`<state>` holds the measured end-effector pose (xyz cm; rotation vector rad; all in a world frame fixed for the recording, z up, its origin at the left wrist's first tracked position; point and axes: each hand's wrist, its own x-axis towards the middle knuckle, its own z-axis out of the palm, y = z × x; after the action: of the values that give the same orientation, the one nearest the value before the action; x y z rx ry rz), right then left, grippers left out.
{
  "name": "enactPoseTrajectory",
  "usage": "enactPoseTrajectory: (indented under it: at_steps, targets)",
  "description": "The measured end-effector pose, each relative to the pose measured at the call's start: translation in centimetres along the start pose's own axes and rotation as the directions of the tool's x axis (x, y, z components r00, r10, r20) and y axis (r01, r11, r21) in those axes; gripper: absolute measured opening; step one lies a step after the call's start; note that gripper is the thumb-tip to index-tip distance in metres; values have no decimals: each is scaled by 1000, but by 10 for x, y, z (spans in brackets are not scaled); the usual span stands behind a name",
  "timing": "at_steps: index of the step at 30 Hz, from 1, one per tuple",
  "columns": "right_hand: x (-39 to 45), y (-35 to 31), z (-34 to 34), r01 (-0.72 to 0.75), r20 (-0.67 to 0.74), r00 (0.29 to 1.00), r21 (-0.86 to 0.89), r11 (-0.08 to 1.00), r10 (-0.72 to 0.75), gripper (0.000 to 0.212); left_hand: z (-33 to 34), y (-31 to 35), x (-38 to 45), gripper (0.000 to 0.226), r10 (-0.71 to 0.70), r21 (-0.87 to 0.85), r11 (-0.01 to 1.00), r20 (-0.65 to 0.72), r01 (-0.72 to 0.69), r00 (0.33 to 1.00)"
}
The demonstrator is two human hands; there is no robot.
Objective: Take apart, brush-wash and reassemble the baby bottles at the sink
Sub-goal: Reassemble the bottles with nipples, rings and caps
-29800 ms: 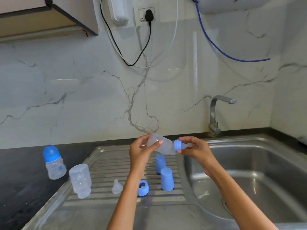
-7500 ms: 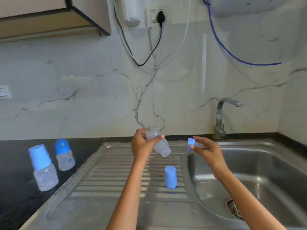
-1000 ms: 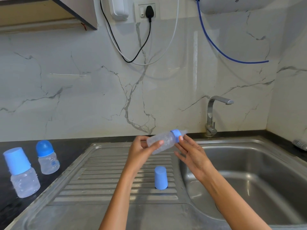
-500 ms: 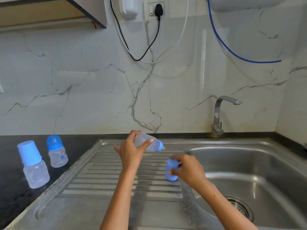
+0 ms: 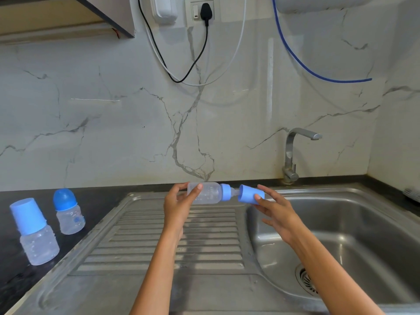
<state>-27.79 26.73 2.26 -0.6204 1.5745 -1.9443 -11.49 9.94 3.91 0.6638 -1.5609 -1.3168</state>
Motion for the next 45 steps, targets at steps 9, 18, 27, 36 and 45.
enactPoseTrajectory:
  at_steps: [9, 18, 27, 36, 45]
  targets:
    - [-1, -1, 3, 91, 100, 992, -82, 992, -83, 37, 7, 2, -7, 32, -24, -37, 999, 84, 27, 996]
    - [-3, -2, 1, 204, 133, 973, -137, 969, -186, 38, 10, 1, -10, 41, -38, -63, 997, 138, 47, 990]
    - [1, 0, -7, 239, 115, 968, -178, 954, -221, 27, 16, -2, -13, 37, -12, -59, 998, 164, 22, 986]
    - [-2, -9, -4, 156, -8, 987, -204, 967, -161, 56, 22, -2, -15, 38, -31, -87, 995, 170, 47, 985]
    - [-4, -16, -8, 266, 149, 956, -82, 960, -252, 48, 15, -1, -12, 37, -100, -121, 986, 134, 117, 986]
